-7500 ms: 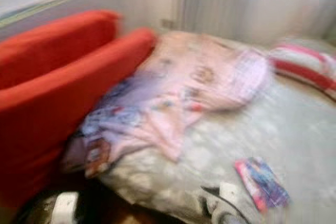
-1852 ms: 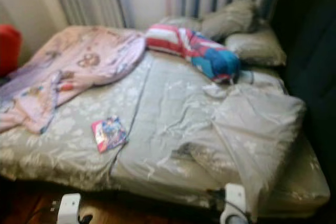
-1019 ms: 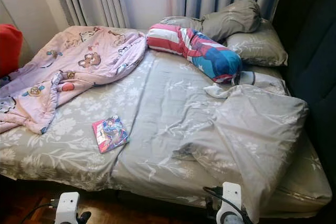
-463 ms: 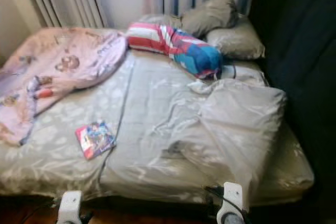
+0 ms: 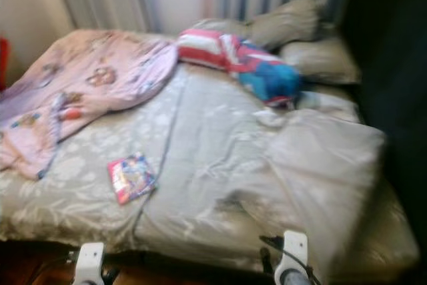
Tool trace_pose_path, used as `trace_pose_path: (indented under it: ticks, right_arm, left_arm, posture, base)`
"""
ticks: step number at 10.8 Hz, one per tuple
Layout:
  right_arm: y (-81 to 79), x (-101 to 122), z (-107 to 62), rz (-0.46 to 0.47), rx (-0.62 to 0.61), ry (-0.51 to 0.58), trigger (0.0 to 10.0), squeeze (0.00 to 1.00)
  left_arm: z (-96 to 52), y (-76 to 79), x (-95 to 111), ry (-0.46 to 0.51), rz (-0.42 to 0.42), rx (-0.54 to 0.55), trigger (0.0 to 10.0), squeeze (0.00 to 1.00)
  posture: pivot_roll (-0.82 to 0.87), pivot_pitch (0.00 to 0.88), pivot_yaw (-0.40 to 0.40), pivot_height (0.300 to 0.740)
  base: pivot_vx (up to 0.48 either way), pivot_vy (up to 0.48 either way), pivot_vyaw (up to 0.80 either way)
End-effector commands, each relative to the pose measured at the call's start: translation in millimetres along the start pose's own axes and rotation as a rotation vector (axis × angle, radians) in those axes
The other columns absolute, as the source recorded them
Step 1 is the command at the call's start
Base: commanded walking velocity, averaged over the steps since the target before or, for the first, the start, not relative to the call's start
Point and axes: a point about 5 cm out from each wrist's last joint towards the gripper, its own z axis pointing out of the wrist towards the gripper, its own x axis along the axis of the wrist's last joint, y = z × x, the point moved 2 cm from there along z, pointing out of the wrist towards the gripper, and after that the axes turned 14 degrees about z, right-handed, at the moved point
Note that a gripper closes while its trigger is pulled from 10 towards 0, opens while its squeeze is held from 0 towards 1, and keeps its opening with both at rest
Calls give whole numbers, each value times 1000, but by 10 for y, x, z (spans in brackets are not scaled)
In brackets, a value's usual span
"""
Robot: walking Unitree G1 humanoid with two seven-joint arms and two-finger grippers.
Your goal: Clean up the room
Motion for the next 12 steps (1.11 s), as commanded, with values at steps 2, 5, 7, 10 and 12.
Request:
trace_pose_path:
  ticks: [2,5,7,10,12]
  right_arm:
    - [105,-13,-21,19,-28,7,10000,0]
    - [108,2,-20,11,-27,14,10000,0]
    - [114,6,-21,9,-26,16,10000,0]
    - [113,29,-24,11,-18,37,10000,0]
    - [114,28,-24,7,-18,36,10000,0]
  left_arm:
    - [3,14,10,1,3,-3,10000,0]
    - [0,14,-12,-9,6,1,10000,0]
    - [-1,26,-15,-9,0,1,10000,0]
    - [-9,16,-35,-5,-9,5,10000,0]
    - [-4,5,-9,5,-7,7,10000,0]
  posture:
    - [131,17,-2,740]
    - [131,21,-5,740]
    - [131,22,-7,740]
    - [129,15,-11,740]
    - [131,7,-13,740]
  base:
    - [279,0,-647]
    - [176,0,0]
    - [0,0,0]
    - [0,0,0]
    - [0,0,0]
